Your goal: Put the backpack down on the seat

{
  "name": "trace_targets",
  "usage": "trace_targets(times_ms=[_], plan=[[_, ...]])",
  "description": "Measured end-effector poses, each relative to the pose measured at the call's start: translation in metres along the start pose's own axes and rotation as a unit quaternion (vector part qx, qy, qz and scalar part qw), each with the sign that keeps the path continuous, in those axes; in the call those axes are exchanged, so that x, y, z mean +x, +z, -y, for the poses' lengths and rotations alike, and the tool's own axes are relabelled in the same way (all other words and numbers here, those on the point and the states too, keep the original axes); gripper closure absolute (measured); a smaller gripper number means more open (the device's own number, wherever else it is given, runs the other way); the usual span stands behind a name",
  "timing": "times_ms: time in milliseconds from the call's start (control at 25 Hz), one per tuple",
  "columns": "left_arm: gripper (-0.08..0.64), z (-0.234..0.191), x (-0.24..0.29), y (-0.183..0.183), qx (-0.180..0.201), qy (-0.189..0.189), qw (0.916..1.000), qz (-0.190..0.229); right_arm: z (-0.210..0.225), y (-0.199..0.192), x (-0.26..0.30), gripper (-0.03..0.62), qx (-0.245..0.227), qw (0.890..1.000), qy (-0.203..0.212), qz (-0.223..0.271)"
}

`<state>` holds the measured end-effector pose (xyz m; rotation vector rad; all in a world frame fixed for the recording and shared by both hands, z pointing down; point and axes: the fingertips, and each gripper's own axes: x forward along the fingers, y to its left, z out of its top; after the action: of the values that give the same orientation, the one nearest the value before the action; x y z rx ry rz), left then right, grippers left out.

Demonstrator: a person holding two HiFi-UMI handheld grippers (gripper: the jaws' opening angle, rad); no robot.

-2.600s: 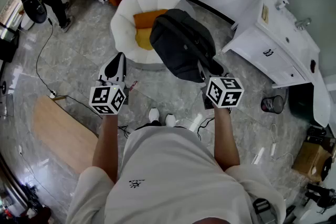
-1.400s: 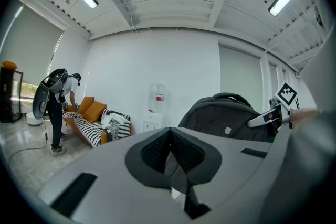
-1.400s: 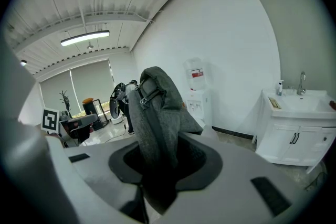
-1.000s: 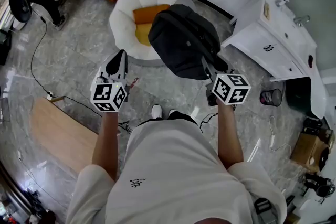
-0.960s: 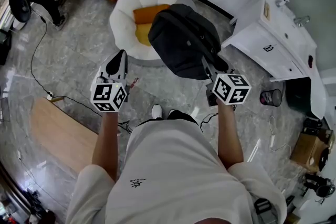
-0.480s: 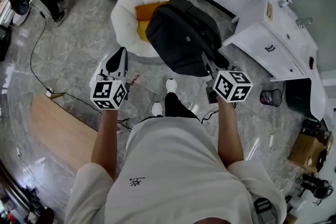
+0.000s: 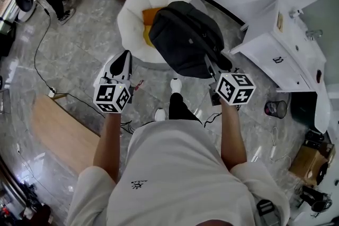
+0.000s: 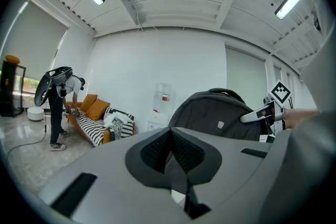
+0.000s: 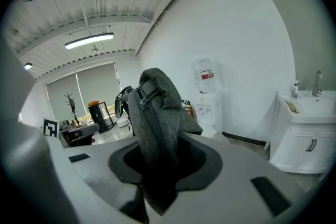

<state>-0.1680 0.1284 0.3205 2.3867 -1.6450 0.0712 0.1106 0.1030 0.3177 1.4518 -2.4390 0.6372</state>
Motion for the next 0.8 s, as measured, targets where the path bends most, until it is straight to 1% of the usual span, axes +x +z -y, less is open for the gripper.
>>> trace_targets(times_ms=[240, 400, 600, 800], plan=[[0.546, -0.012, 0.045, 0.004, 0.004, 0.012, 0.9999, -0.01, 0.024, 0.022, 0.043, 0.465, -0.003, 1.0, 0.018, -0.005], [0.546, -0.023, 0.077, 0.007, 0.005, 0.027, 0.9995, -0.018, 0.042, 0.035, 0.076, 0.465, -0.012, 0.999, 0.028, -0.016], [0.546, -0.033, 0.112, 0.014, -0.007, 0.049, 0.9985, -0.021, 0.068, 0.053, 0.118, 0.465, -0.02, 0.998, 0.047, -0.034], [0.546, -0.042, 0.149, 0.015, -0.003, 0.07, 0.9967, -0.039, 0.091, 0.071, 0.16, 0.465, -0.021, 0.996, 0.072, -0.045]])
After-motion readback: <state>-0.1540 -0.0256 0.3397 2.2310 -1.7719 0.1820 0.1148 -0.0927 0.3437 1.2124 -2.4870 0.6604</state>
